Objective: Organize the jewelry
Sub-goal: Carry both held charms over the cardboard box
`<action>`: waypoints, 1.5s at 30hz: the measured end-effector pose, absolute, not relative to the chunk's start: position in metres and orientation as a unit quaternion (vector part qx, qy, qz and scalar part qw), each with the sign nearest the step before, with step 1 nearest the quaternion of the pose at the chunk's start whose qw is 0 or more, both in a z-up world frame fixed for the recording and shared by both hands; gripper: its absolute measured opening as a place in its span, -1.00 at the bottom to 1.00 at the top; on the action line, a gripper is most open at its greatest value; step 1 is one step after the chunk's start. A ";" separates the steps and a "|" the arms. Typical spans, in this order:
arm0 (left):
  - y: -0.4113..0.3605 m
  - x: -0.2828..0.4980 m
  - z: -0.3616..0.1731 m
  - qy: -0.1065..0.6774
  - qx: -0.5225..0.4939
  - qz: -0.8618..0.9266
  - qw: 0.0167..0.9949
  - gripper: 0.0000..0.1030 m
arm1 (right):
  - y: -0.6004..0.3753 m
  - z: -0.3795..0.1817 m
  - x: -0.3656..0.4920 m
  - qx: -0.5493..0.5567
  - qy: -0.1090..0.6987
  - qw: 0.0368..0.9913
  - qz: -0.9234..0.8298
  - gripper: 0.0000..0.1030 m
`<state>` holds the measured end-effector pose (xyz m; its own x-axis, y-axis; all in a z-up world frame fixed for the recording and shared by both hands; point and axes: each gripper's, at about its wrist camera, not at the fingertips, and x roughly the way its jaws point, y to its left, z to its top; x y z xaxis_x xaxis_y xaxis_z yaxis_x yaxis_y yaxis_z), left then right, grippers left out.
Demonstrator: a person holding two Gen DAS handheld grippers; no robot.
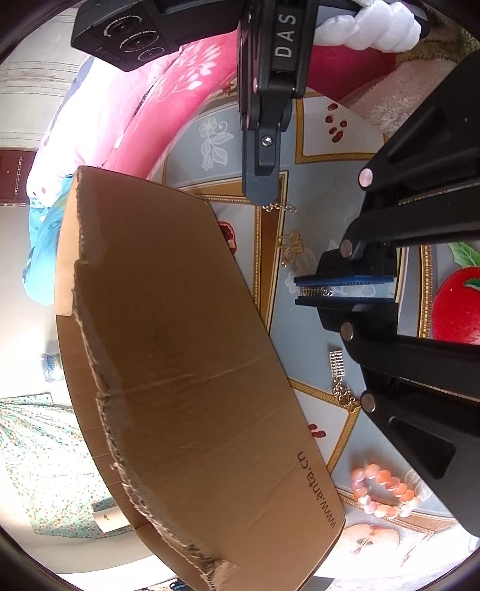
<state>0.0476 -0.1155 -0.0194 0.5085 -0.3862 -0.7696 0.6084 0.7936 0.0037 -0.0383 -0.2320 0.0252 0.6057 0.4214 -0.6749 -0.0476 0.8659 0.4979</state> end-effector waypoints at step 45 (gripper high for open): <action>-0.108 0.203 0.075 0.433 0.001 -0.325 0.841 -0.91 | -0.234 0.116 0.097 0.089 0.396 0.900 0.162 -0.94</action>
